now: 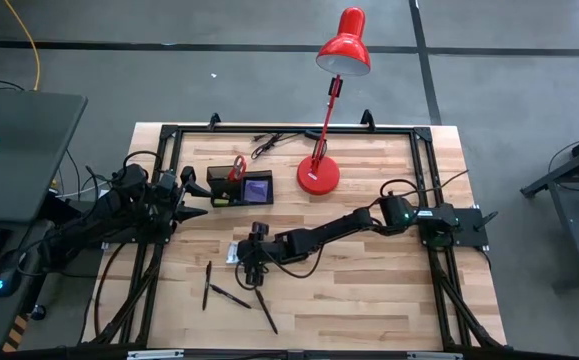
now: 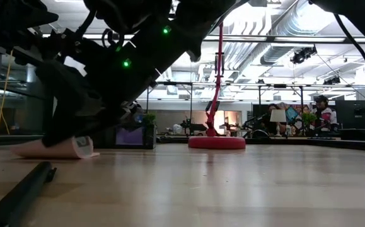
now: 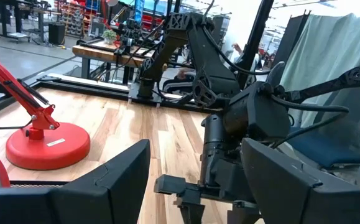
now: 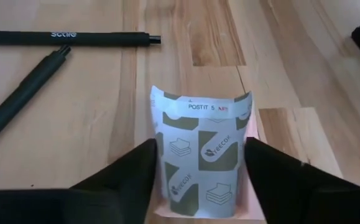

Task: Pick and place office supplies into organizer
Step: Put the white sticky notes into the black desk organizer

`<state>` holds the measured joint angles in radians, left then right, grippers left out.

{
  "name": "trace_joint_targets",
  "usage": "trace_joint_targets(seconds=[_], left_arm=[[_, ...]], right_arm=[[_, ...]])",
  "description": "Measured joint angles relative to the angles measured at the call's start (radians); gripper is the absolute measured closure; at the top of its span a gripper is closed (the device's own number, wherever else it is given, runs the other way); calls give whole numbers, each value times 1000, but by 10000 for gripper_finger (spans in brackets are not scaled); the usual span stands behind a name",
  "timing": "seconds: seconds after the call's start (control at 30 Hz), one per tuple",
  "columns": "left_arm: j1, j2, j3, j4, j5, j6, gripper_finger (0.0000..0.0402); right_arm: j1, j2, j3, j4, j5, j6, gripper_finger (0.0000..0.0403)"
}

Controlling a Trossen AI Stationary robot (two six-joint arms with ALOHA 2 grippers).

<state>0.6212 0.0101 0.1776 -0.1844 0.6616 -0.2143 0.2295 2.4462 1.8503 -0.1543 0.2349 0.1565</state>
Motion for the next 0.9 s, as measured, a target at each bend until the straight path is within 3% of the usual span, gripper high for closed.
trace_joint_targets(seconds=[0.53,0.9], left_arm=[[0,0,0,0,0,0,163],[0,0,0,0,0,0,163]], right_arm=[[-6,-27,-2,-12,-3,-52,306],[-40,-30,-2,-22,7,-29,341]])
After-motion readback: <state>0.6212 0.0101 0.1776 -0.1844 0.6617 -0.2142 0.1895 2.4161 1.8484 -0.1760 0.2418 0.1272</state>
